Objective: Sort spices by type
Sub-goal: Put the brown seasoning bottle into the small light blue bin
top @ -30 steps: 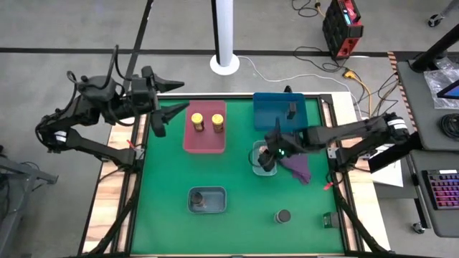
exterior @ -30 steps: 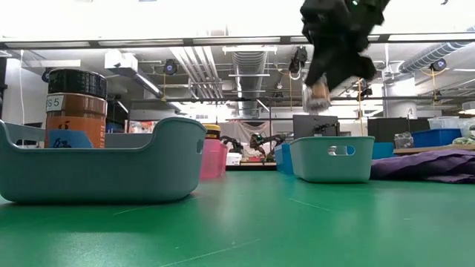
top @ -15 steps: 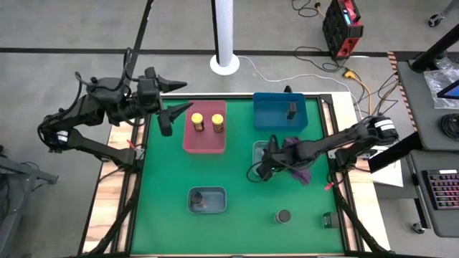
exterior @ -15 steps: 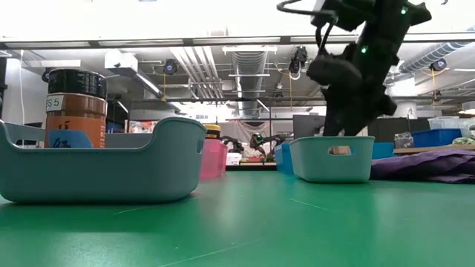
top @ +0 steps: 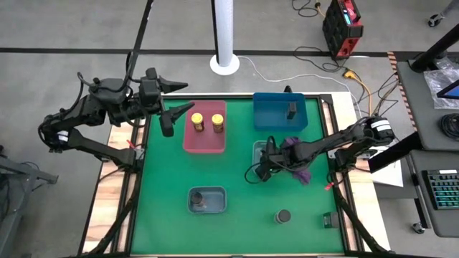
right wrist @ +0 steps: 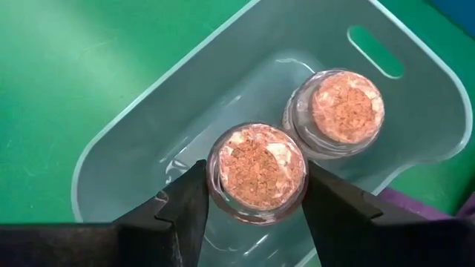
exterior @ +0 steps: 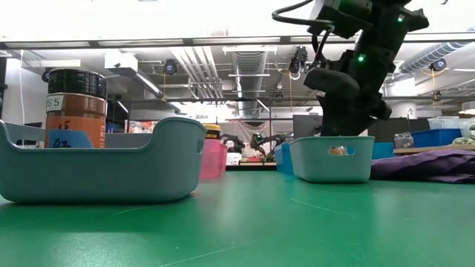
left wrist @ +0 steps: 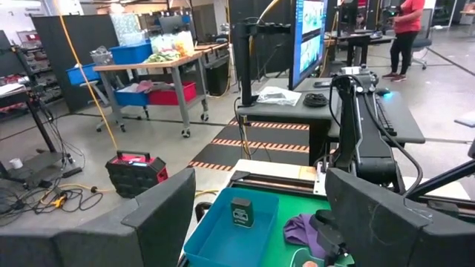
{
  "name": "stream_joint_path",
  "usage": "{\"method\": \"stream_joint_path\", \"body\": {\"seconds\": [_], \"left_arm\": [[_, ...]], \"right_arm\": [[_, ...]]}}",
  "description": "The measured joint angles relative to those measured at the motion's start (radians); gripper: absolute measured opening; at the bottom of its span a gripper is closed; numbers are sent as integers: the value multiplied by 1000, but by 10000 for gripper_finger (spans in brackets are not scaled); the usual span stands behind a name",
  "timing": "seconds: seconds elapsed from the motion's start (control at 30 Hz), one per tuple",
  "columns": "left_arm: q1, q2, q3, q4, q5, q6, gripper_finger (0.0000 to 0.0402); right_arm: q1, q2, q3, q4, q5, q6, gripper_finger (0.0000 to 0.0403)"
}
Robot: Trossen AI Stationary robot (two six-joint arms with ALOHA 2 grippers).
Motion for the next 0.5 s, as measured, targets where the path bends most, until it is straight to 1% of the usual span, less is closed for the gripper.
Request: {"method": "stream_joint_path", "body": {"seconds": [0.2, 0.5], "left_arm": [[0, 2, 0, 0, 0, 1, 283], [0, 3, 0, 0, 0, 1, 283]], "right_arm": [[0, 0, 0, 0, -11, -19, 198], [0, -1, 1, -1, -28, -17, 241]]}}
